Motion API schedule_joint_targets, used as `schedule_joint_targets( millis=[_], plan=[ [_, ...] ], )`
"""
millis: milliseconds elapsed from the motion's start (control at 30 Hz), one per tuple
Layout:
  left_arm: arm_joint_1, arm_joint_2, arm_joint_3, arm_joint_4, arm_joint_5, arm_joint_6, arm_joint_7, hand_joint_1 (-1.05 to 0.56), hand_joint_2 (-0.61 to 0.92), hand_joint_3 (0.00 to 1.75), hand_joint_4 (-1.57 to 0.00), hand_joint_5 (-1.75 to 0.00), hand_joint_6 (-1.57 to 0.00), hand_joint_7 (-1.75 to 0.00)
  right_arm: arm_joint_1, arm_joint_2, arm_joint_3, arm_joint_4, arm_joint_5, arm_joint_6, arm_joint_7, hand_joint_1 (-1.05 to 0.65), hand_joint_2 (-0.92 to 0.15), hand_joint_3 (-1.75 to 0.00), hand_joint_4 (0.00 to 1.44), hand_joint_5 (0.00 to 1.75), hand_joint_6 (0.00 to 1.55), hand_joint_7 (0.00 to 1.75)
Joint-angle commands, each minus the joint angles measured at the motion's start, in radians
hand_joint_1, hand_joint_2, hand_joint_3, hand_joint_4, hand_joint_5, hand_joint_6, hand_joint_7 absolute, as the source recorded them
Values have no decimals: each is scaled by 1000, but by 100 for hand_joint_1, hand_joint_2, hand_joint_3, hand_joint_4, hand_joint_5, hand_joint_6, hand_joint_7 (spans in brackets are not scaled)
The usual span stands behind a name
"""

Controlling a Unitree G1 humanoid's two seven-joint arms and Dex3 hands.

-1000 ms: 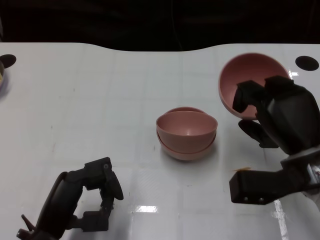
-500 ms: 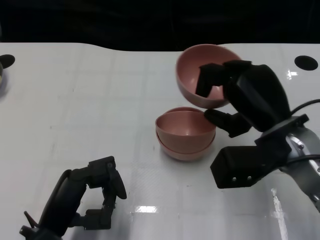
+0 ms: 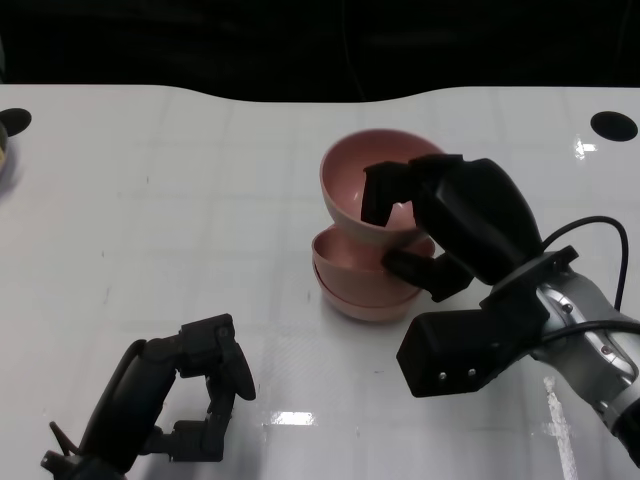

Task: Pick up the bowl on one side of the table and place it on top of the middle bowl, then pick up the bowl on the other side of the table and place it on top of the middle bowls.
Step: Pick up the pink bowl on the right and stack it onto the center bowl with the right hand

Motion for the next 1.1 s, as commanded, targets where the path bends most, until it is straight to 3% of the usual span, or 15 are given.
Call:
schedule_joint_targets(
  millis=[33, 267, 467, 500, 533, 567, 633, 700, 767, 800, 867, 1100],
  plan=[
    [12, 3, 8, -11, 4, -2, 11, 0, 30, 154, -89, -175, -80, -161, -14, -5, 8, 27, -2, -4, -6, -12, -31, -133, 98, 175, 86, 153],
    [13, 3, 6, -15, -1, 10, 5, 0, 30, 154, -90, -175, -81, -160, -5, -7, 28, 69, -4, -20, -13, -11, -31, -134, 97, 175, 85, 152],
    [12, 3, 5, -19, -3, 13, 3, -1, 29, 155, -89, -175, -81, -159, -7, -2, 45, 122, -5, -34, -16, -9, -41, -112, 92, 175, 80, 148],
    [12, 2, 5, -19, -5, 14, 2, 0, 29, 155, -90, -175, -81, -159, -8, -2, 46, 127, -2, -38, -11, -9, -43, -107, 90, 172, 83, 136],
    [12, 1, 4, -19, -7, 14, 2, 0, 29, 156, -90, -175, -82, -159, -8, -2, 48, 131, 1, -41, -8, -9, -48, -92, 88, 154, 88, 101],
    [12, 2, 5, -21, -1, 15, 5, 0, 29, 156, -90, -175, -82, -159, -9, -4, 51, 132, 1, -41, 1, -10, -51, -85, 88, 148, 93, 82],
    [13, 2, 6, -25, 5, 20, 10, -1, 27, 157, -90, -175, -82, -159, -9, -5, 53, 132, 7, -39, 22, -17, -68, -48, 85, 105, 91, 34],
    [14, 3, 5, -29, 7, 22, 10, -2, 27, 158, -90, -175, -82, -159, -9, -7, 57, 132, 11, -36, 42, -21, -78, -26, 78, 79, 86, 12],
    [12, 2, 6, -24, 7, 15, 10, -2, 27, 158, -90, -175, -82, -159, -8, -11, 62, 123, 5, -25, 63, -29, -88, -10, 67, 40, 71, 2],
    [11, 2, 6, -20, 4, 12, 8, -1, 27, 159, -90, -175, -82, -159, -7, -13, 64, 119, 2, -19, 71, -34, -90, -9, 61, 31, 64, 1],
    [8, -1, 5, -13, 0, 6, 7, 0, 27, 159, -90, -175, -83, -158, -2, -16, 64, 105, 2, -10, 89, -44, -92, -13, 50, 20, 53, 0],
    [12, 1, 5, -27, 8, 23, 9, 1, 26, 159, -90, -175, -83, -158, 16, -21, 60, 70, -1, 9, 105, -57, -92, -23, 31, 10, 33, 0]
  ],
)
